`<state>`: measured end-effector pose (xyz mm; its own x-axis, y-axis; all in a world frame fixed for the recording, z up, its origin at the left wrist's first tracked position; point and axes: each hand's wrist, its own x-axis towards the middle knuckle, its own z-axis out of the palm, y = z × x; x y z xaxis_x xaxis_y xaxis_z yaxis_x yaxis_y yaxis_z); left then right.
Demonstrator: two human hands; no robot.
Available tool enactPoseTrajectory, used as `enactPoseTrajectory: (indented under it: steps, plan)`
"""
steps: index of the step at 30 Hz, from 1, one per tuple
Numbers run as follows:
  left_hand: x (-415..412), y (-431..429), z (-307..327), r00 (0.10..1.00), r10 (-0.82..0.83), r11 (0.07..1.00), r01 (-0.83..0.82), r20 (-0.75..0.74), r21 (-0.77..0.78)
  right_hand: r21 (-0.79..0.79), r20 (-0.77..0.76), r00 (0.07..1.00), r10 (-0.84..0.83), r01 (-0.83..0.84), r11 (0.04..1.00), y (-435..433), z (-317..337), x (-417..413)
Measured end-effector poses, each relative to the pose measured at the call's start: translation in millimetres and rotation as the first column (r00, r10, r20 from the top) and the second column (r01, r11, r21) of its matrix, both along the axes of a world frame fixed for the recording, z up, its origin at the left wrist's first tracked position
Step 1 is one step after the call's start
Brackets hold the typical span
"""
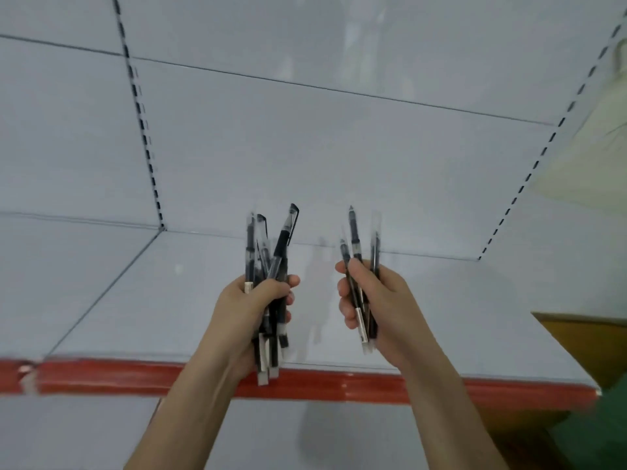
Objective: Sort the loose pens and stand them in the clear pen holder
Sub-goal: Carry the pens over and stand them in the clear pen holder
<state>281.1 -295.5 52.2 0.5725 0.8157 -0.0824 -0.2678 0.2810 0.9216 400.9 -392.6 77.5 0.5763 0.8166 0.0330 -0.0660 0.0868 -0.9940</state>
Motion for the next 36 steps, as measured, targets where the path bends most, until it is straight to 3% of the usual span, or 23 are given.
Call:
enactPoseTrajectory:
  steps: [6,9,17,24,29,36]
  plan:
    - [-73.9,-12.1,-18.4,0.951,0.308,0.948,-0.304,-0.032,0.100,-0.096,0.153,0.921,0.358,-0.347,0.933,19.6,-23.9,-79.9]
    - [-117.6,-17.0,-23.3,0.915,0.401,0.907,-0.391,-0.035,0.158,-0.141,0.164,0.844,0.511,-0.493,0.859,31.4,-33.3,-118.5]
    - [-231.2,-17.3,-26.3,0.820,0.570,0.819,-0.563,-0.049,0.111,-0.310,0.097,0.590,0.802,-0.748,0.588,66.7,-35.4,-217.3]
    - [-379.3,5.0,-29.7,0.759,0.647,0.763,-0.644,-0.077,0.065,-0.351,-0.050,0.386,0.921,-0.870,0.346,108.2,-46.9,-362.1]
    - [-478.4,22.0,-45.7,0.633,0.771,0.636,-0.771,-0.075,0.036,-0.418,0.135,0.335,0.932,-0.834,0.360,128.4,-66.8,-469.8]
    - [-570.3,42.5,-59.2,0.547,0.835,0.548,-0.837,-0.058,-0.008,-0.386,0.038,0.214,0.976,-0.898,0.212,165.7,-70.0,-564.1]
